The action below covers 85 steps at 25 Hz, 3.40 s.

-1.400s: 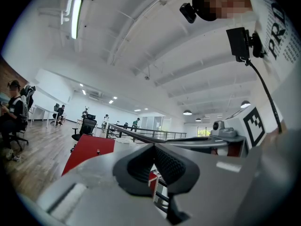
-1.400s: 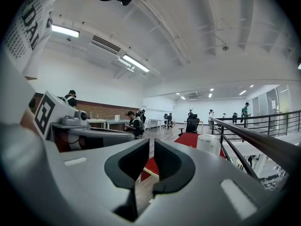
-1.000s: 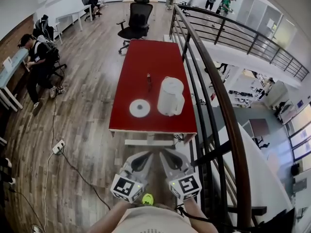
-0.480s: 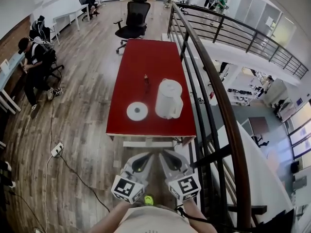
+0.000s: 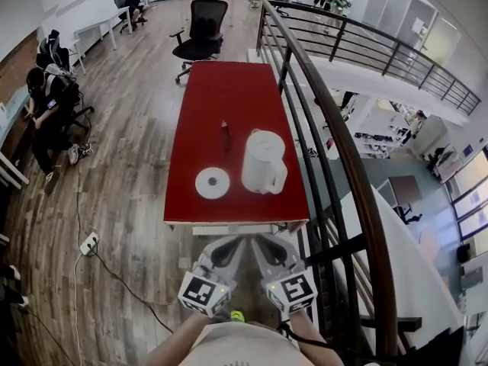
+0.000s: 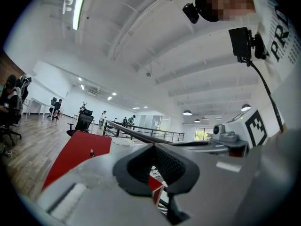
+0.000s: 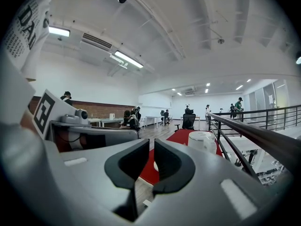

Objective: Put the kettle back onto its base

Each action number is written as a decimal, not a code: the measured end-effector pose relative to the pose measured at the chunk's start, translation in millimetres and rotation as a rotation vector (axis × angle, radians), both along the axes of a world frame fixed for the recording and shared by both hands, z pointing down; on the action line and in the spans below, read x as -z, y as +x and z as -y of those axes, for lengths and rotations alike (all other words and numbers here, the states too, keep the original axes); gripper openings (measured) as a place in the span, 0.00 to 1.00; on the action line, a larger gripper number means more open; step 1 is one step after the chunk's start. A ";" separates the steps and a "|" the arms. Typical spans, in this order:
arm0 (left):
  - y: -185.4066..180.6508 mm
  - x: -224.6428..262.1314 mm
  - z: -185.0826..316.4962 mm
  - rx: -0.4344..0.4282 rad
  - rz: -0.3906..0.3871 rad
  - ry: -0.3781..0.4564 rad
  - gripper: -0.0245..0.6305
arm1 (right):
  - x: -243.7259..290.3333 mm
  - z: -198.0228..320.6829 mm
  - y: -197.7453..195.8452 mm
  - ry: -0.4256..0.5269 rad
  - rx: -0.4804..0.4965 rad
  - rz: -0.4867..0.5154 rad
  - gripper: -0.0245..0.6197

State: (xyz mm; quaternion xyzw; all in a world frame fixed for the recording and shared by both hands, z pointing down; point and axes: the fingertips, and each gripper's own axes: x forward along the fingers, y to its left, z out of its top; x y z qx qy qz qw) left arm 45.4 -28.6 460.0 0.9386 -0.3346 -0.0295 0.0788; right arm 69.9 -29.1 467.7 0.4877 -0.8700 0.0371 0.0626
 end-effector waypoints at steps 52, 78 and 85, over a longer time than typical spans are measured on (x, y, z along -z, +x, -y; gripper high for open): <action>58.3 -58.9 177.4 -0.005 0.051 -0.071 0.03 | -52.6 187.0 68.2 -0.061 -0.140 -0.161 0.36; 98.7 -93.3 194.4 0.002 0.083 -0.140 0.02 | -134.7 222.6 105.8 -0.251 -0.113 -0.172 0.25; 92.3 -98.9 204.5 0.022 0.078 -0.157 0.03 | -138.7 230.4 111.7 -0.260 -0.111 -0.129 0.23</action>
